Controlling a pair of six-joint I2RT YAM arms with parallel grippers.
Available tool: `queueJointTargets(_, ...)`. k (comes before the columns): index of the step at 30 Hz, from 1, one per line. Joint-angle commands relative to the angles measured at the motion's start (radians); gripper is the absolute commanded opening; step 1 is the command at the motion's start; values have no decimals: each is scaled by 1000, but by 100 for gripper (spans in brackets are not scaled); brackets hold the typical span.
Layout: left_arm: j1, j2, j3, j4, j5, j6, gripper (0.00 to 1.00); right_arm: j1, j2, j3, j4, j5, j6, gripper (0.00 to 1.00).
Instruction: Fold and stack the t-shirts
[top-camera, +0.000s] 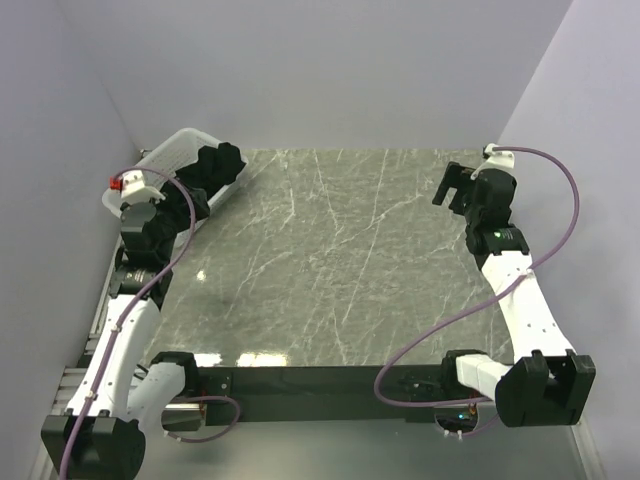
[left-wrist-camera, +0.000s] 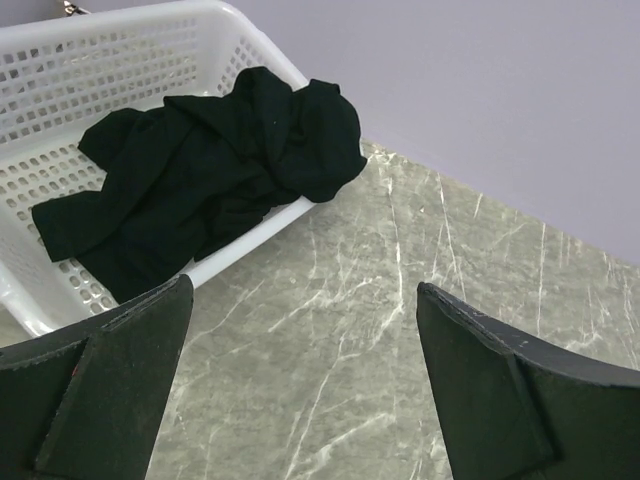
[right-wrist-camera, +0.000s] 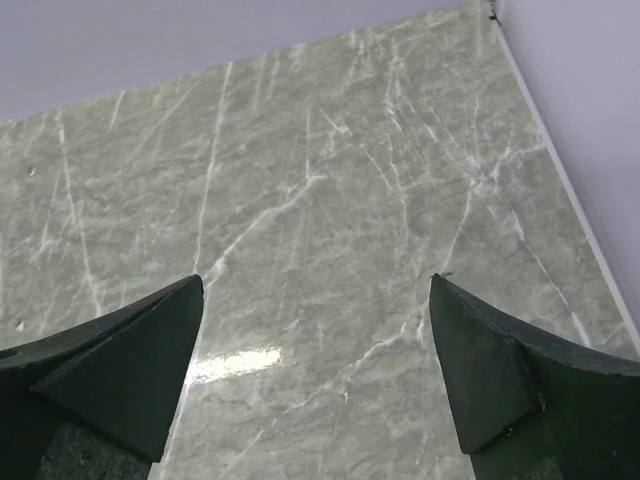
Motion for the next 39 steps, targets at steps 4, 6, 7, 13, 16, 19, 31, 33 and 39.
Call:
queueJointTargets(4, 1, 88, 134, -40, 25, 35, 100, 13, -56, 0, 29, -201, -153, 100)
queueJointTargets(6, 1, 108, 154, -48, 33, 42, 99, 27, -50, -17, 14, -467, -353, 100)
queueJointTargets(7, 1, 122, 157, -50, 33, 51, 99, 31, -42, -9, -51, -536, -416, 100)
queueJointTargets(13, 1, 186, 197, -59, 36, 89, 99, 47, 7, 83, -223, -623, -533, 100)
queueJointTargets(16, 1, 227, 211, -74, 68, 137, 99, 28, -7, 58, -247, -704, -590, 100)
queueJointTargets(19, 5, 261, 224, -82, 59, 172, 100, 24, -4, 18, -239, -753, -589, 100)
queueJointTargets(31, 127, 591, 457, -129, 227, 89, 100, -4, 51, 8, -213, -850, -607, 100)
queueJointTargets(33, 125, 683, 532, -137, 255, 62, 98, -2, 50, -1, -207, -855, -604, 100)
queueJointTargets(39, 127, 902, 727, -154, 289, -38, 92, -35, 59, -12, -207, -864, -592, 100)
